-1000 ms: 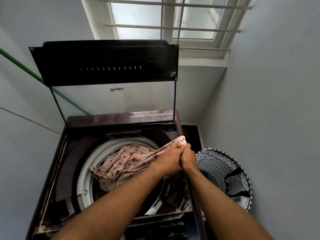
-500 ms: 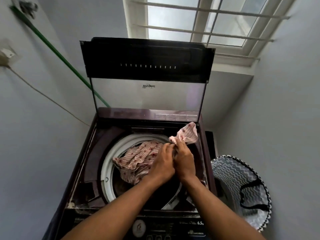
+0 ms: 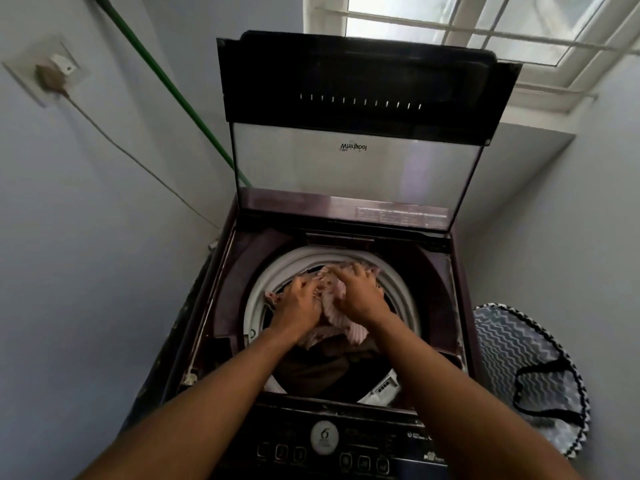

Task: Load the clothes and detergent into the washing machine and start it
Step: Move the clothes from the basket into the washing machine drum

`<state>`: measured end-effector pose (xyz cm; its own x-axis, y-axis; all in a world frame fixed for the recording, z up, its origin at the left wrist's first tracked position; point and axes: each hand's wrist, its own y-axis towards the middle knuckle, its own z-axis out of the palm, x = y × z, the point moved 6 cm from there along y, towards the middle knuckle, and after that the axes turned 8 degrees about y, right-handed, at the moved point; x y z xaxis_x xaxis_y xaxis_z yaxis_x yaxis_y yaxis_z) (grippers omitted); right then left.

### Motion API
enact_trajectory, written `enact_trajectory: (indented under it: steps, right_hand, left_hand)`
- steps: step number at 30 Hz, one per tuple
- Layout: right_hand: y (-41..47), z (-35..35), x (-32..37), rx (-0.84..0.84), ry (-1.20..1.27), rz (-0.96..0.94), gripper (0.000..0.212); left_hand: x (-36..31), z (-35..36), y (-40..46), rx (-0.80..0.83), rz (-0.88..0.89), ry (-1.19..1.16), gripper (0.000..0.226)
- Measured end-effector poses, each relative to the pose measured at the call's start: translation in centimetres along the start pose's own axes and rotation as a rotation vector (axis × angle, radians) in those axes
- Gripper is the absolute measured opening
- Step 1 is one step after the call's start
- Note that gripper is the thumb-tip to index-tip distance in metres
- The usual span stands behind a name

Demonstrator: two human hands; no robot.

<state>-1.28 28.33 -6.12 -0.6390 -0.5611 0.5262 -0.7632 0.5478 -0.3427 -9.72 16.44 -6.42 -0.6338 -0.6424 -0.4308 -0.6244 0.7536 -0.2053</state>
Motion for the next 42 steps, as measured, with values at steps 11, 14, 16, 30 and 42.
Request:
enact_trajectory:
  steps: [11,14,16,30,42]
  right_hand:
    - [0.7,9.4,-5.2,0.146,0.029,0.249,0.082]
    - [1.4,10.1,-5.7,0.138,0.000,0.259,0.083]
    - [1.9,10.3,-5.7,0.136,-0.002,0.253,0.080]
    - [2.7,11.0,-5.4,0.126,-0.163,0.245,0.074]
    - [1.3,7.3,-4.3,0.228,-0.058,0.240,0.097]
  left_hand:
    - [3.6,7.5,0.9,0.492,0.087,0.052,0.062]
    - [4.2,8.4,1.1,0.488,0.088,0.055,0.061]
    - [4.5,8.5,1.3,0.493,0.086,0.054,0.061]
    - [5.3,8.8,1.8,0.558,0.065,0.091,0.064]
    - [1.3,5.2,2.2,0.322,0.114,0.265,0.051]
